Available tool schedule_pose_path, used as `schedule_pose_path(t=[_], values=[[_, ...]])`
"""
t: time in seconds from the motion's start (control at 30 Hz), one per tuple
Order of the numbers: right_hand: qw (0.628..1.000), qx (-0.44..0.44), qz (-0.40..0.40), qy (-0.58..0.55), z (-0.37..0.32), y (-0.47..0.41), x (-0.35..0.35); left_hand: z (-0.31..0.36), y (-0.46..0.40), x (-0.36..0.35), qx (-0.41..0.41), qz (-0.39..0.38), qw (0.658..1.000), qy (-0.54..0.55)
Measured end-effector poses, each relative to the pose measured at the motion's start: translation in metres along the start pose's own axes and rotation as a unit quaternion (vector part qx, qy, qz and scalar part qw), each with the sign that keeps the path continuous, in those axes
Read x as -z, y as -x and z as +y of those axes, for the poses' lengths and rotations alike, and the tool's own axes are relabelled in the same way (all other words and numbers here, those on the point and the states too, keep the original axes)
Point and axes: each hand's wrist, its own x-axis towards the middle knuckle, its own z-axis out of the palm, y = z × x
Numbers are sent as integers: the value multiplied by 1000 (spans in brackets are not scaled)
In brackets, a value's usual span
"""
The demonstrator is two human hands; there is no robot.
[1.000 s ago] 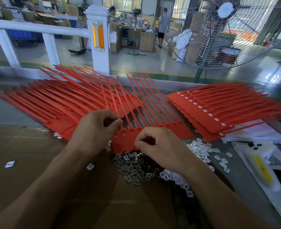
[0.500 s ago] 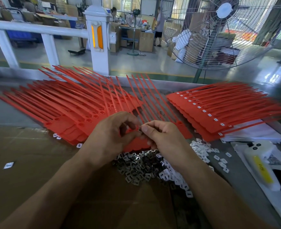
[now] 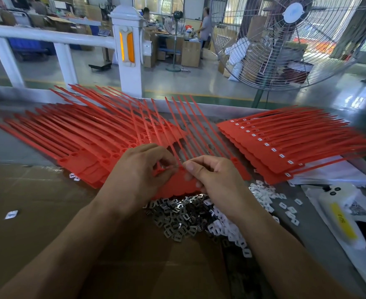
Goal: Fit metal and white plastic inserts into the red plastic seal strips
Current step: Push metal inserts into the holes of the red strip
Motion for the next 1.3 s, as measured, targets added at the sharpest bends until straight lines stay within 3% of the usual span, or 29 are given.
schedule_pose_path(t=[0.17,0.3,0.8,1.3], values=[[997,9,8,82,2,1,5,-14,3,5,152,19,986,-57],[988,12,-14,151,3,1,6,-13,5,1,191,4,979,-77],[952,49,-153,261,0,-1,24,-17,2,-7,230,-28,967,-106],[934,82,-182,297,0,0,26,-23,3,0,240,16,970,-24]])
